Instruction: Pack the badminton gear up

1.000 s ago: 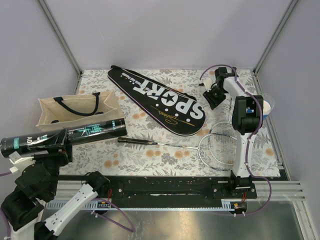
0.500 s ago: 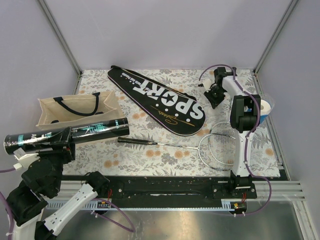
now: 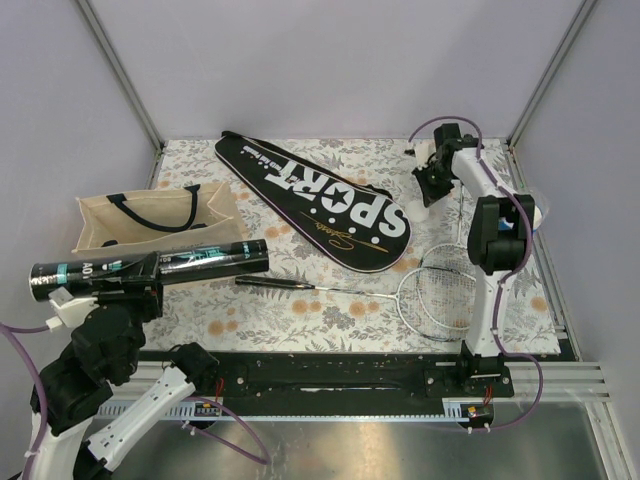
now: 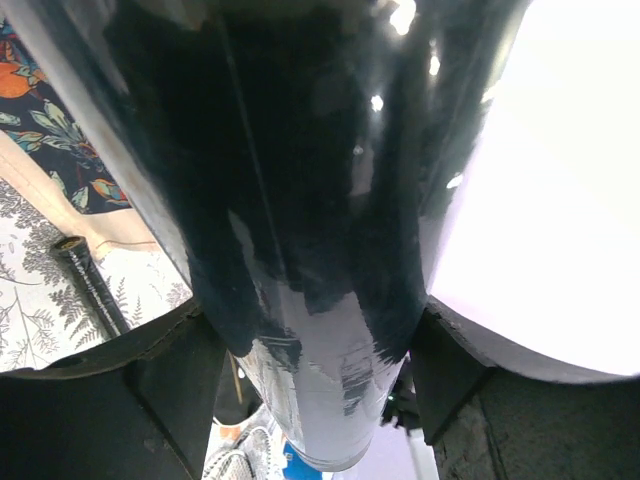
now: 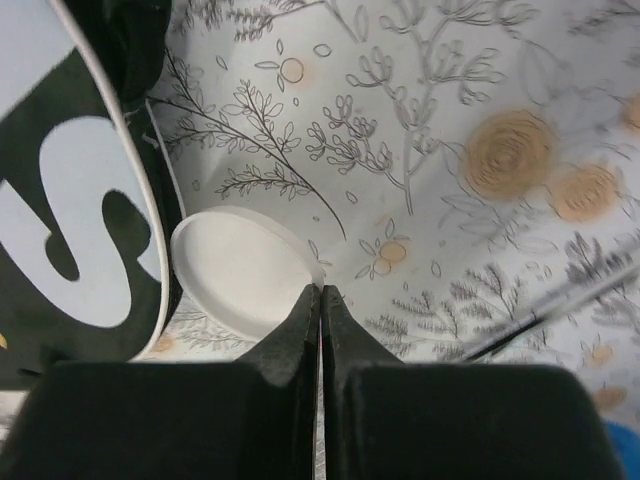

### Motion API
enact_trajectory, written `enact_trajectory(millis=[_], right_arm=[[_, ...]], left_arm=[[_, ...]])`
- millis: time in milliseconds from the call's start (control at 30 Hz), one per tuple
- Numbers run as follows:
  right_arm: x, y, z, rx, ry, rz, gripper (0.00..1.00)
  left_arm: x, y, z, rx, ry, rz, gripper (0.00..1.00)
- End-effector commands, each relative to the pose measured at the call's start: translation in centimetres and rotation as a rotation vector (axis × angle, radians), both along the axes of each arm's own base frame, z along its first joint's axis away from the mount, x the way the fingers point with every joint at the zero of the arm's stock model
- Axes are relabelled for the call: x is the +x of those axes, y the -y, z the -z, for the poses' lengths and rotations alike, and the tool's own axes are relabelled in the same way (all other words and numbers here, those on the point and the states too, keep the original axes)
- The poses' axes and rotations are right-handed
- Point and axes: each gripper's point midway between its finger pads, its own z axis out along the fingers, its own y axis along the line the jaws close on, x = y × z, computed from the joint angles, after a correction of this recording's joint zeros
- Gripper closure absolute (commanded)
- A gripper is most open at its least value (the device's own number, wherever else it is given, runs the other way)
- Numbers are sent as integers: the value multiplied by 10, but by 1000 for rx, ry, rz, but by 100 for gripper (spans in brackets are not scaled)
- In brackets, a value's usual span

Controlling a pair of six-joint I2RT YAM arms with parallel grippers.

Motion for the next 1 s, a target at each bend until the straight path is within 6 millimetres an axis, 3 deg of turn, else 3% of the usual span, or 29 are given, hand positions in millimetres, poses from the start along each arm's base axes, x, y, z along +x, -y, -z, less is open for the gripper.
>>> enact_trajectory(millis=[0,133,233,267,400,533,667,767,967], right_arm=[[9,-20,-94,126,200,292,100],[-19,-41,-119,310,147,519,100],[-42,-77,-140,564,139,521,100],[-58,-83,-133,605,114,532,100],[-96,-114,-157,860,126,533,100],[-151,-156,-172,1068,65,469,100],[-215,-207,-201,1227,98,290,100],[-251,-222,-205,1317,78,253,100],[-290,-233,-222,1490,67,214,100]], left_arm=[[12,10,-10,-56,40,-2,78],[15,20,-2,-89,28,29,78],[19,30,5,-112,12,57,79],[20,32,5,-115,10,67,78],[24,40,12,-131,-7,82,79],[25,46,14,-153,-7,101,79],[29,56,14,-179,-15,134,78],[29,62,15,-195,-25,155,79],[29,66,17,-220,-31,166,79]])
